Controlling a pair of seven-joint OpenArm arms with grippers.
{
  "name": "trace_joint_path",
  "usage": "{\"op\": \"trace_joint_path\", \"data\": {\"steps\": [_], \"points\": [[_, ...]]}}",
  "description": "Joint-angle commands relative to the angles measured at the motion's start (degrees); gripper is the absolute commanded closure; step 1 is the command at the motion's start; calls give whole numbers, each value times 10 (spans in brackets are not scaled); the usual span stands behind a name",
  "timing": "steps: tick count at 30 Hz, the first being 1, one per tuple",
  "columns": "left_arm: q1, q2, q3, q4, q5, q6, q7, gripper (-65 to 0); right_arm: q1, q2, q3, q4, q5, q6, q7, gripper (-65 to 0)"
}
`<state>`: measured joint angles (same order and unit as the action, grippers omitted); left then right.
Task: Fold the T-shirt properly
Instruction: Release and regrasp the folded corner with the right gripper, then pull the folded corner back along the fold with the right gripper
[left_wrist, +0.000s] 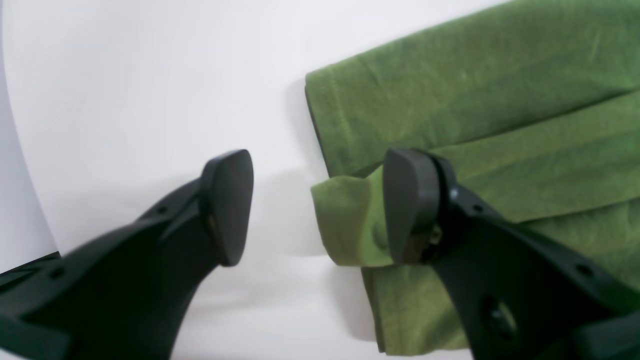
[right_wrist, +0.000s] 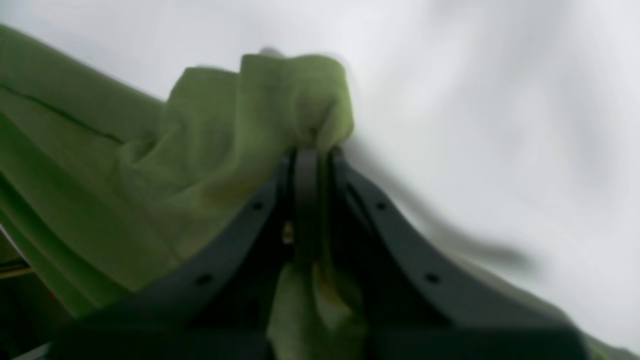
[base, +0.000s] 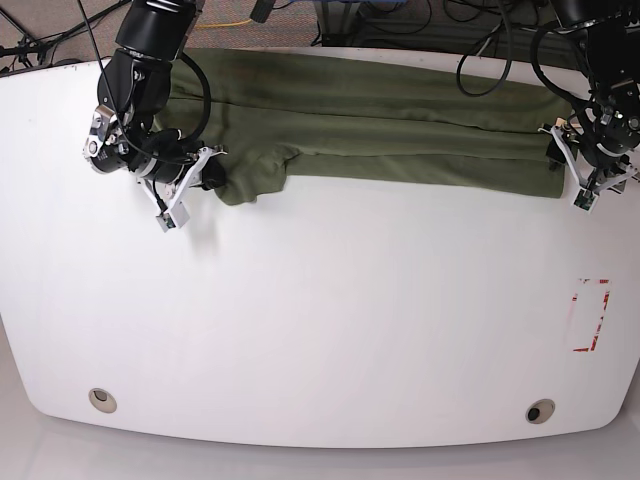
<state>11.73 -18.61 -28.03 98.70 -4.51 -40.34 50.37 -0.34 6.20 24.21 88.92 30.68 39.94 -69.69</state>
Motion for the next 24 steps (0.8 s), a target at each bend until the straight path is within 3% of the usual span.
{"op": "trace_joint_path", "data": {"steps": [1, 13, 21, 24], "points": [[-4, -9, -1, 9, -2, 3, -6, -383, 5, 7, 4, 61, 10, 1, 8, 0], [-6, -9, -1, -52, -1, 3, -8, -383, -84, 3, 4, 216, 12, 1, -29, 0], [-7, -9, -1, -63, -3, 3, -8, -383, -155, 16, 22, 237, 111, 1, -27, 0], [-8, -9, 8, -63, -3, 3, -8, -383, -160, 17, 39, 236, 118, 1, -26, 0]]}}
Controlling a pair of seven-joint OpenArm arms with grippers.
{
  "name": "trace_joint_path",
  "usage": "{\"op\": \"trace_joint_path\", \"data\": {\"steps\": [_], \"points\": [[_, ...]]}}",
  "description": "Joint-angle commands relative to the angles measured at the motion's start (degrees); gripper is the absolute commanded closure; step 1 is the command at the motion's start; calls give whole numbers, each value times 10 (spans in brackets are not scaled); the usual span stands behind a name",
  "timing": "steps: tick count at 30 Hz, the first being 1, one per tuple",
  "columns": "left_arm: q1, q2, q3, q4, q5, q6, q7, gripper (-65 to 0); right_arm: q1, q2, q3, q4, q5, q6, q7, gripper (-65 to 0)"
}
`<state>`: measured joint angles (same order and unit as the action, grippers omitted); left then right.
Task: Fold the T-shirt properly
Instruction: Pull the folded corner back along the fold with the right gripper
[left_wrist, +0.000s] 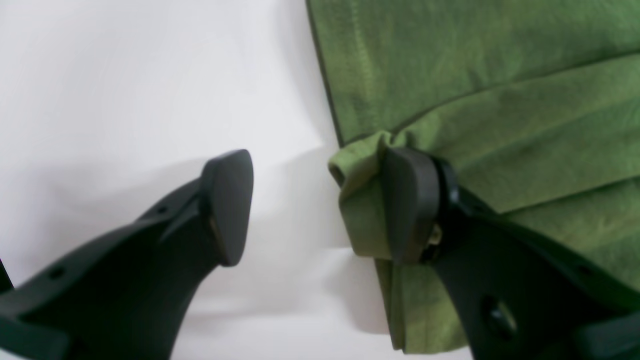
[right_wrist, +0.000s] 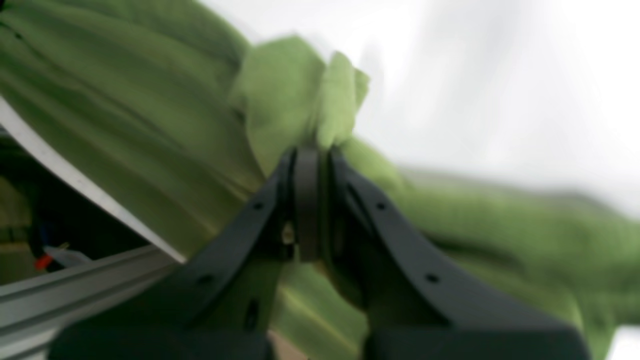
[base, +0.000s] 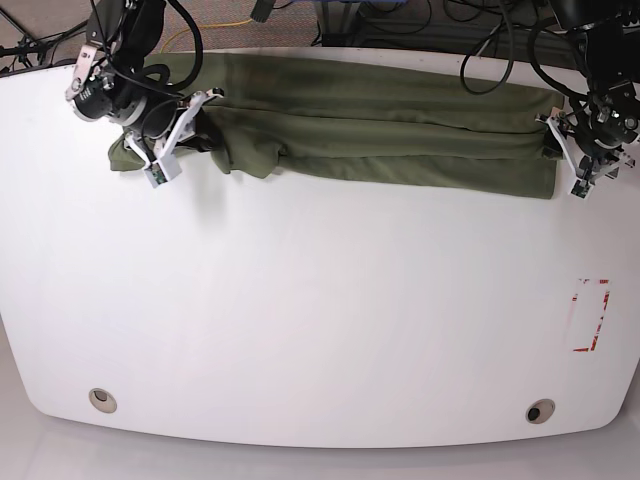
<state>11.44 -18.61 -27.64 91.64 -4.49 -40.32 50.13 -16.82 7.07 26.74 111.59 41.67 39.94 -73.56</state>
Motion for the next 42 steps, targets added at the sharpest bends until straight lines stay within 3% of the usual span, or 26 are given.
{"op": "trace_joint_path", "data": {"steps": [1, 9, 16, 19, 24, 27, 33, 42], "points": [[-5, -9, 8, 8, -3, 3, -6, -383, 6, 8, 14, 9, 8, 1, 13, 0], [-2, -9, 10, 10, -2, 3, -6, -383, 65, 11, 14, -47, 5, 1, 15, 0], [-2, -9, 10, 12, -1, 3, -6, -383, 150, 16, 11, -131, -64, 1, 28, -3], [-2, -9, 10, 12, -1, 3, -6, -383, 175, 19, 10, -160, -85, 1, 45, -68], [-2, -10, 10, 12, -1, 3, -6, -383, 212, 19, 12, -194, -146, 1, 52, -276], [-2, -10, 10, 12, -1, 3, -6, -383, 225, 19, 12, -206, -175, 1, 61, -342], [-2, -10, 10, 11, -1, 3, -6, -383, 242, 19, 9, -268, -207, 1, 110, -354], [-2, -11, 10, 9, -1, 3, -6, -383, 250, 14, 6, -319, -205, 1, 111, -349]]}}
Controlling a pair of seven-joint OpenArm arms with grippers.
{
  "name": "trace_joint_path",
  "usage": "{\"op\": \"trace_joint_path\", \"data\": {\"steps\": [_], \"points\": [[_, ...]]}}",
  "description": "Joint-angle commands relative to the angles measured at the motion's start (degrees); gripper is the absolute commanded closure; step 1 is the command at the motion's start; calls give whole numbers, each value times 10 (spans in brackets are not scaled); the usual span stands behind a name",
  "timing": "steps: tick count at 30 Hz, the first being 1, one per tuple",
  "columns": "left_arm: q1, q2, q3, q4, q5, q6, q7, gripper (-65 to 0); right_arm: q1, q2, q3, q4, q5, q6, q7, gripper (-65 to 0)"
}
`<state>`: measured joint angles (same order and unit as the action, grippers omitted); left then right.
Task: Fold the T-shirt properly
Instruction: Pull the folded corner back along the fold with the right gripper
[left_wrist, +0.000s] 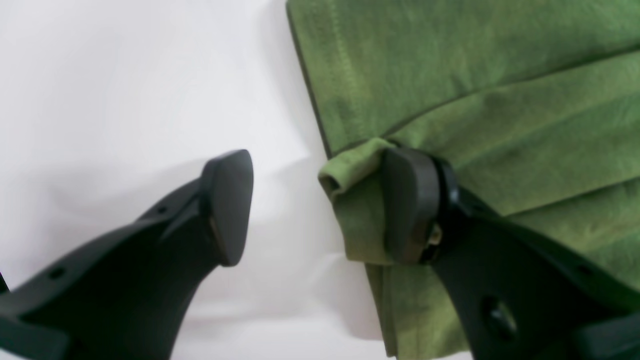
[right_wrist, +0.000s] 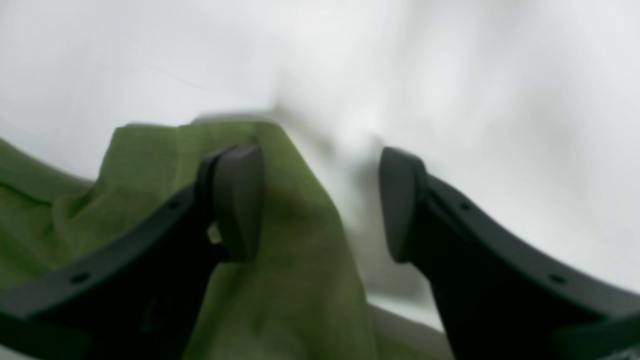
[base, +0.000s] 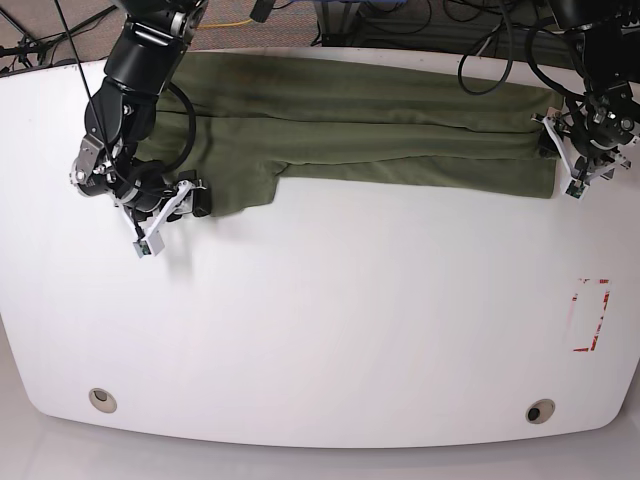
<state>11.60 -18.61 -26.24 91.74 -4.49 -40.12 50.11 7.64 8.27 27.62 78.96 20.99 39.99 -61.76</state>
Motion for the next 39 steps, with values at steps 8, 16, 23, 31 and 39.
{"op": "trace_joint_path", "data": {"steps": [8, 16, 23, 31, 39], "points": [[-4, -11, -4, 7, -1, 1, -6, -383, -11, 4, -53, 7, 62, 0, -7, 0], [-7, -11, -4, 7, 0, 1, -6, -383, -59, 7, -50, 120, 99, 0, -18, 0], [-5, -11, -4, 7, 0, 1, -6, -383, -117, 3, -7, 268, 100, 0, -84, 0], [-6, -10, -4, 6, 0, 1, -6, -383, -170, 3, 52, 333, 100, 0, -129, 0], [-7, -10, -3, 6, 0, 1, -6, -383, -232, 2, 98, 336, 181, 0, -133, 0]]}}
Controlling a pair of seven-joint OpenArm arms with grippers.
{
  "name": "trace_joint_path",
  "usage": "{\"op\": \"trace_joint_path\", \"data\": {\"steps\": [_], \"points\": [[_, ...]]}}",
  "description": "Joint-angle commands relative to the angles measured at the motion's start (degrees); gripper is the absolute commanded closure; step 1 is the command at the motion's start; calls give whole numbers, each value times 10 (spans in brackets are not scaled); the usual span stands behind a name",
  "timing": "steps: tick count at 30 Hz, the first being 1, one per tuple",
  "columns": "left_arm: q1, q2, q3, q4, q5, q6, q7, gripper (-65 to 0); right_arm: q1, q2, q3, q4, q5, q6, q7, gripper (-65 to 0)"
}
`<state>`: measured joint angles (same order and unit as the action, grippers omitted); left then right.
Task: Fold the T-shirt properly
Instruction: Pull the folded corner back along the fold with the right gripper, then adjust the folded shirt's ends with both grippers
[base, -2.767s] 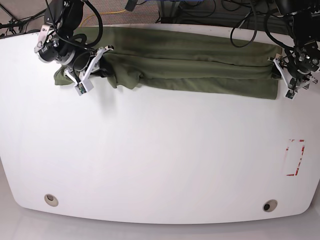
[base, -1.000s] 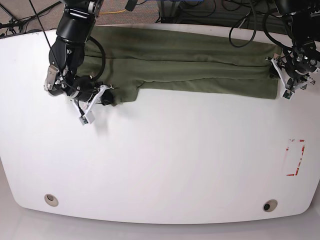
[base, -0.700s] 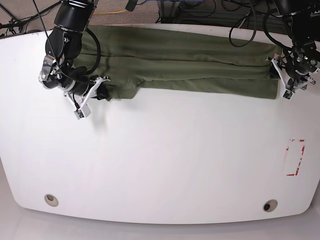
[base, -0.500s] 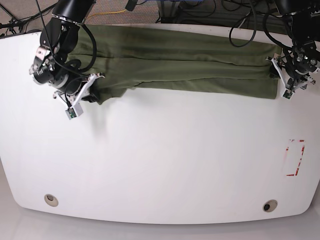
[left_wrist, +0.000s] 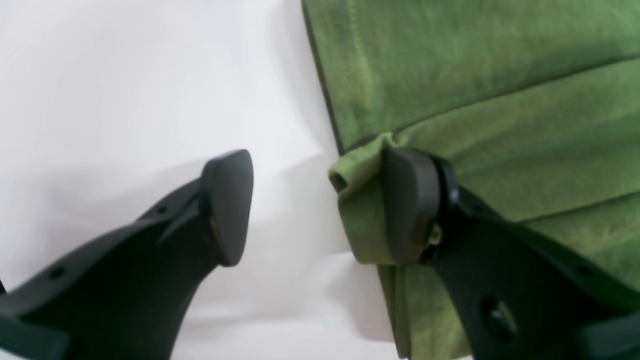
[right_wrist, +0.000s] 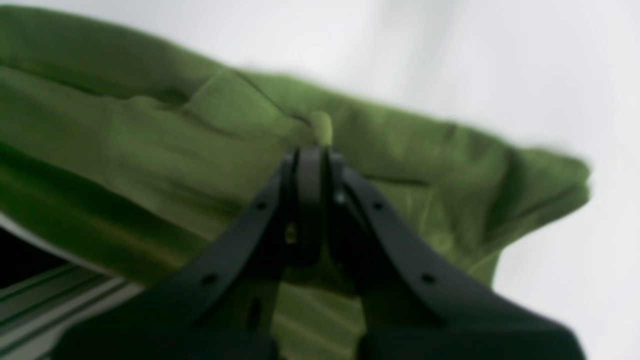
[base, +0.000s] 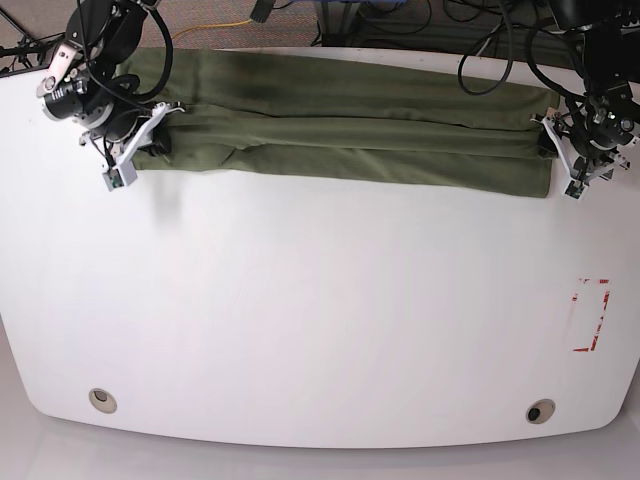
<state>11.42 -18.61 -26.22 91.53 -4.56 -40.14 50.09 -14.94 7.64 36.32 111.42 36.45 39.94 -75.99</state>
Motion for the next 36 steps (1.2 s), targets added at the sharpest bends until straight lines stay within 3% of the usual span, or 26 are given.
{"op": "trace_joint_path", "data": {"steps": [1, 14, 16, 20, 24, 32, 36], "points": [[-5, -10, -3, 8, 0, 1, -5, -383, -13, 8, 15, 12, 33, 1, 10, 0], [-2, -10, -3, 8, 0, 1, -5, -383, -68, 11, 36, 11, 37, 1, 10, -22], [-2, -10, -3, 8, 0, 1, -5, -383, -76, 11, 36, 11, 37, 1, 10, -62], [-2, -11, -3, 8, 0, 1, -5, -383, -102, 12, 54, 12, 40, 1, 10, -254], [-2, -11, -3, 9, 0, 1, -5, -383, -120, 8, 100, 17, 52, 1, 10, -387], [-4, -11, -3, 12, -3, 1, -5, -383, -138, 12, 124, 20, 177, 1, 8, -392], [-5, -11, -3, 14, -3, 1, -5, -383, -132, 8, 113, 19, 194, 1, 9, -366]]}}
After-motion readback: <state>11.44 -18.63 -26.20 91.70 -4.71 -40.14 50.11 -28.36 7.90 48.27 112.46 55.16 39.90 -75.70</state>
